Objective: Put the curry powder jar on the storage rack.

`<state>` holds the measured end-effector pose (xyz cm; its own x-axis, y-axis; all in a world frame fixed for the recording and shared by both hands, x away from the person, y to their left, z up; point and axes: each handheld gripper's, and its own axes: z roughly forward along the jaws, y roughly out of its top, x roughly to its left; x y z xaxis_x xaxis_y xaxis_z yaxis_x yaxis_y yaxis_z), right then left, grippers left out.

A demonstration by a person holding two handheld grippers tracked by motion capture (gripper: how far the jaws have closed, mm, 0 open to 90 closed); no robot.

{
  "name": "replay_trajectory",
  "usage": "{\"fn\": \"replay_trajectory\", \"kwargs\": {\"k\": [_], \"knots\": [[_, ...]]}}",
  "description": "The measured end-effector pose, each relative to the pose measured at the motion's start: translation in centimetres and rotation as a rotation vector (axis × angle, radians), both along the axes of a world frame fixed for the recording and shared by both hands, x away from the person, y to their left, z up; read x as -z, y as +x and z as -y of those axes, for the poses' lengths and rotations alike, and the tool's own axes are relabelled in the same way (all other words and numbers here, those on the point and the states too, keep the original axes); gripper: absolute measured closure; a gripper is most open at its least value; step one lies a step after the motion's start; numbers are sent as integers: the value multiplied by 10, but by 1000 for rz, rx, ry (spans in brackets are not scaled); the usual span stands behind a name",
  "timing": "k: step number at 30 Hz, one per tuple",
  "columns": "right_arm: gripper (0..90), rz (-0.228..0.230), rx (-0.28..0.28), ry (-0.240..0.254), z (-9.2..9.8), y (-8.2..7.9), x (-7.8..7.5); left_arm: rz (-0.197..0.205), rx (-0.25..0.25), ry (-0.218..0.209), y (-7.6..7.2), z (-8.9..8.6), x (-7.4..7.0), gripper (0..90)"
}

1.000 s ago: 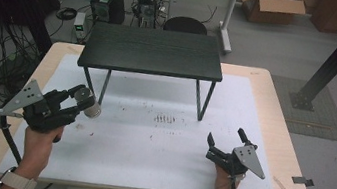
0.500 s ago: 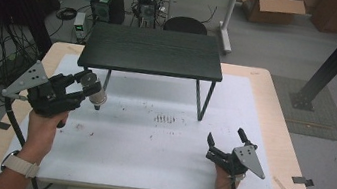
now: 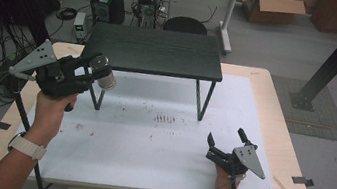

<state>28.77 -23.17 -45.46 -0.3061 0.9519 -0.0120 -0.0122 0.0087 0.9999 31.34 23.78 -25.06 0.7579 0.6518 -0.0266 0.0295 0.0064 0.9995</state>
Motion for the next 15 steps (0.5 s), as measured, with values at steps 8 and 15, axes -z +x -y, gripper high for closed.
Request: {"fn": "replay_trajectory", "kwargs": {"k": [8, 15], "knots": [[0, 0, 0, -1, 0, 0, 0, 13, 26, -16, 14, 8, -14, 489], [0, 0, 0, -1, 0, 0, 0, 16, 52, -17, 28, 20, -25, 489]]}}
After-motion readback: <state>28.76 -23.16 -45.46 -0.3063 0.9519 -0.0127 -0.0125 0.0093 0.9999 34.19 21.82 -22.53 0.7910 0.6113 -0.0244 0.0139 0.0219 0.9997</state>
